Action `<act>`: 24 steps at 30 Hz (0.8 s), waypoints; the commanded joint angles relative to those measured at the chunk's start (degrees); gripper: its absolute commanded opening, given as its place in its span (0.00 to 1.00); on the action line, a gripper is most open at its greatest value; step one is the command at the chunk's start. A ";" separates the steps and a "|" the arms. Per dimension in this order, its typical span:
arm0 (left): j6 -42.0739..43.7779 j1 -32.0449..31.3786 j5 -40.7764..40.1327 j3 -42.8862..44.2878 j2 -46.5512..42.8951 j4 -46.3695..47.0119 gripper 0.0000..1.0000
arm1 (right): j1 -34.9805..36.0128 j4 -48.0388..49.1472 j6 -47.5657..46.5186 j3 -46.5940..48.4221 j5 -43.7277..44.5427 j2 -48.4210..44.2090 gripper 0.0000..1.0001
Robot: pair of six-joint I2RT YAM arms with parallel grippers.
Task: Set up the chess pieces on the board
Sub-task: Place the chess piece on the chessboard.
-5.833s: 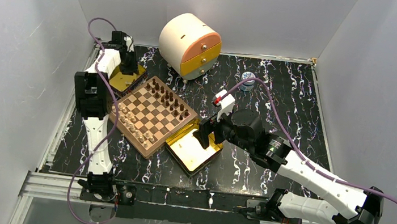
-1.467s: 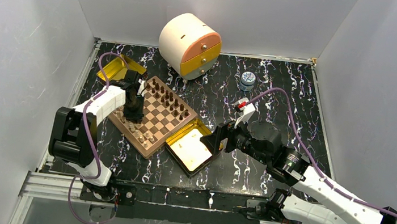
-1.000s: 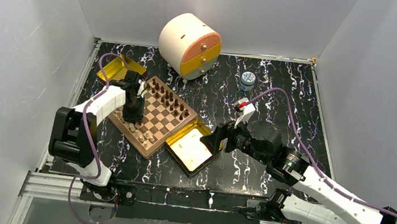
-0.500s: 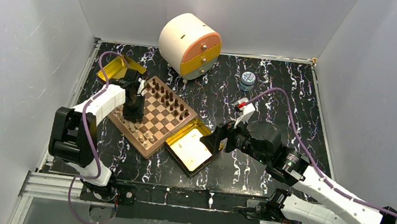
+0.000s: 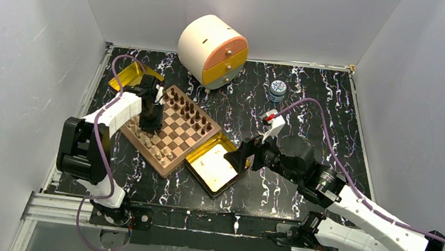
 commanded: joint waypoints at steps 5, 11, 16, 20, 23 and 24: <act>0.87 -0.16 2.79 0.03 0.09 0.24 0.23 | 0.19 2.19 -0.70 0.78 0.97 -1.41 0.99; 1.02 -0.21 2.09 -0.62 -0.25 0.02 0.23 | 0.19 2.24 -0.60 0.78 0.91 -1.27 0.99; 0.98 -0.22 1.24 -0.34 -0.50 -0.71 0.22 | 0.15 2.10 -0.47 0.72 0.92 -1.46 0.99; 1.03 -0.22 -1.06 0.16 -0.46 -0.99 0.20 | 0.14 1.97 -0.16 0.56 0.89 -1.56 0.99; 1.11 -0.22 -1.42 0.37 -0.38 -1.06 0.19 | 0.19 1.99 0.06 0.44 0.88 -1.70 0.99; 1.13 -0.17 -1.48 0.43 -0.35 -1.09 0.19 | 0.19 2.05 0.11 0.43 0.88 -1.71 0.99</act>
